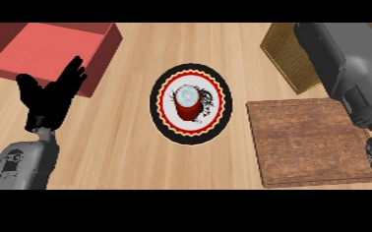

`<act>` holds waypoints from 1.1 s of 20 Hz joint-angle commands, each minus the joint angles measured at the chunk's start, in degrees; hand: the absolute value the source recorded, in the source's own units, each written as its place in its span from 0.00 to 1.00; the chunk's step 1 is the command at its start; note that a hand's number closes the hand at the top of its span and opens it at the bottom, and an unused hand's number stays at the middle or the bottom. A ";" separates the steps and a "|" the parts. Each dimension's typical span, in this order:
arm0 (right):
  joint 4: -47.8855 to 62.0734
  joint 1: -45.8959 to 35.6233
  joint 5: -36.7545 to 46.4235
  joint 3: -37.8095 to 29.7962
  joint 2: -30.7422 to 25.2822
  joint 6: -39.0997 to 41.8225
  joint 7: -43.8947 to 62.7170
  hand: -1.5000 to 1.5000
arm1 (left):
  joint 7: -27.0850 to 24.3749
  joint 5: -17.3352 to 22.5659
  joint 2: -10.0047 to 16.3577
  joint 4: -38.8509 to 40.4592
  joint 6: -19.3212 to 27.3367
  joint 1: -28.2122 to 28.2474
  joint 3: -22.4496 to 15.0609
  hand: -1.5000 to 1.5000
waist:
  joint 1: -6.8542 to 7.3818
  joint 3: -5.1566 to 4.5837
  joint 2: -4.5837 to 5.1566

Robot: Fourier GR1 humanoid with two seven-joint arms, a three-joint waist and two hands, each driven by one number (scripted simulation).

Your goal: Pick the squash from the cutting board and place it in the basket

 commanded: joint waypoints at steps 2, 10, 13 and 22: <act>-0.61 3.56 0.74 -1.65 -1.04 -7.02 11.08 0.00 | -1.72 1.08 1.34 0.76 -2.14 1.37 1.17 0.50 | 0.45 0.01 0.27; -2.94 4.32 -0.22 -3.79 0.09 -10.27 4.22 0.00 | -0.10 -0.01 1.27 0.52 -1.30 -0.31 0.75 0.50 | -0.07 0.07 -0.24; -5.12 3.93 0.75 -4.89 -2.86 -13.65 5.93 0.00 | 0.25 0.05 -0.39 0.28 -0.35 -0.41 0.17 0.50 | -0.39 0.04 -0.29; -17.78 10.44 0.63 -11.37 -0.99 -24.72 7.44 0.00 | 1.18 0.95 2.63 1.31 -0.63 0.63 3.48 0.50 | -4.45 0.00 -2.01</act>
